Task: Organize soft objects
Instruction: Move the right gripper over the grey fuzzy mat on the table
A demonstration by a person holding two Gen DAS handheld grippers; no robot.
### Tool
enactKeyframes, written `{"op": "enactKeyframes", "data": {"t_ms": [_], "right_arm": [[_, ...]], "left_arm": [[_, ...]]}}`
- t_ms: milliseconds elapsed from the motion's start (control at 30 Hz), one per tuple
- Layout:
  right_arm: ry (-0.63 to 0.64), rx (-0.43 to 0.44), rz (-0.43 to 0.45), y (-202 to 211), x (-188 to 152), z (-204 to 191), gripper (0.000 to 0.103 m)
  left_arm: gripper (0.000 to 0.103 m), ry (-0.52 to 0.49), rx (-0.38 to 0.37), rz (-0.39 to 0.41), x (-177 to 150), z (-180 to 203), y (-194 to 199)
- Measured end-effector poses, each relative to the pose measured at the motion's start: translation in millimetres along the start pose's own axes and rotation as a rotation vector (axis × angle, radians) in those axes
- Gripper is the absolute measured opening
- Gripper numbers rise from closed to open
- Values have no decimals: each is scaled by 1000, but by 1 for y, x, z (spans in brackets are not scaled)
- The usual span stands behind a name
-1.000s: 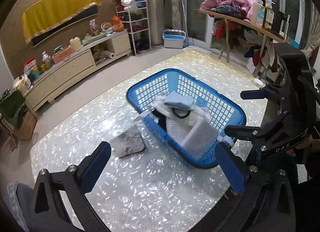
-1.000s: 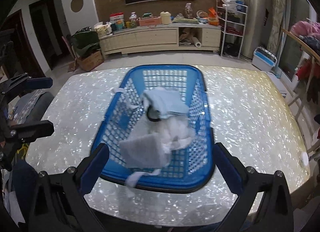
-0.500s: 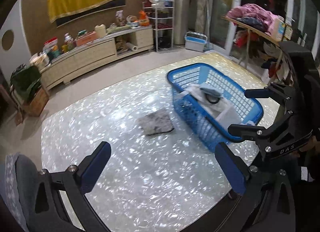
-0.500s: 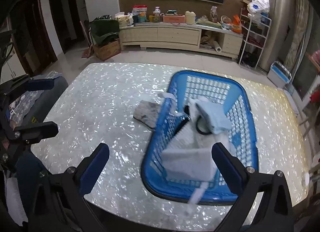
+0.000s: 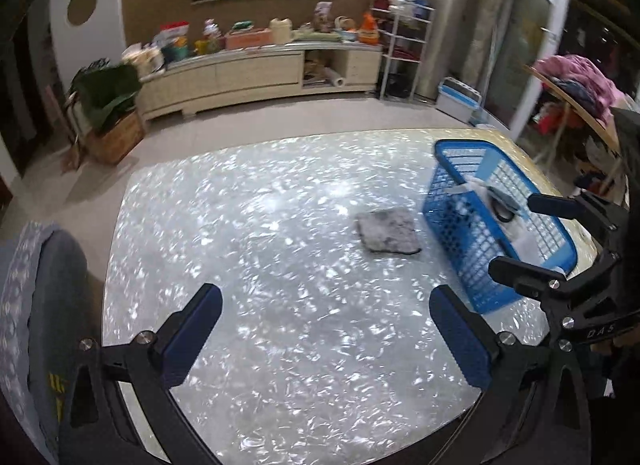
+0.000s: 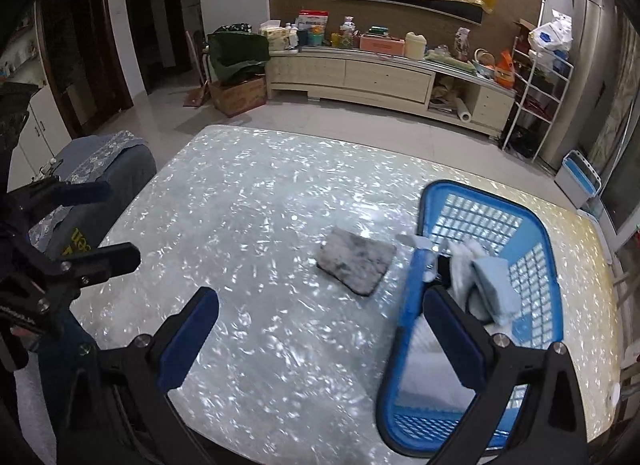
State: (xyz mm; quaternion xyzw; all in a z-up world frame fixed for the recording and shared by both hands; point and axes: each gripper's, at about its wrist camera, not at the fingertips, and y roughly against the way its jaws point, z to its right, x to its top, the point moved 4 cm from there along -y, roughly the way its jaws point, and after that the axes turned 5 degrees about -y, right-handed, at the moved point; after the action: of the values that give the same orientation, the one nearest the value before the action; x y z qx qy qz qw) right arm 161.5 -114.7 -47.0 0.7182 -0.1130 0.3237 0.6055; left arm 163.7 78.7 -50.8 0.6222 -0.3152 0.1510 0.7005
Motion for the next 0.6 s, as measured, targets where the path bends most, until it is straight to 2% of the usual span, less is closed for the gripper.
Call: {"op": "enactKeyframes", "data": {"t_ms": [67,167,300,467,600], "right_arm": [[0,-26,-7,-5,0,-6,103],[-15,-19,-25,-14,0,-13,103],[-2,-76,-23,-27,4,-21,103],[-26,-71,-53,-44,6,-27,103],[-24,-70,-73,-56,8,-36,103]], "left_arm": [[103,22,17,-3,-3,-8,-3],[103,60,14,-5,-6,-20,-9],[103,98,5,-21,-11,-34,-19],[103,101,32,-39,-14,-49,-33],[103,109,21,-52,-17,-58,-42]]}}
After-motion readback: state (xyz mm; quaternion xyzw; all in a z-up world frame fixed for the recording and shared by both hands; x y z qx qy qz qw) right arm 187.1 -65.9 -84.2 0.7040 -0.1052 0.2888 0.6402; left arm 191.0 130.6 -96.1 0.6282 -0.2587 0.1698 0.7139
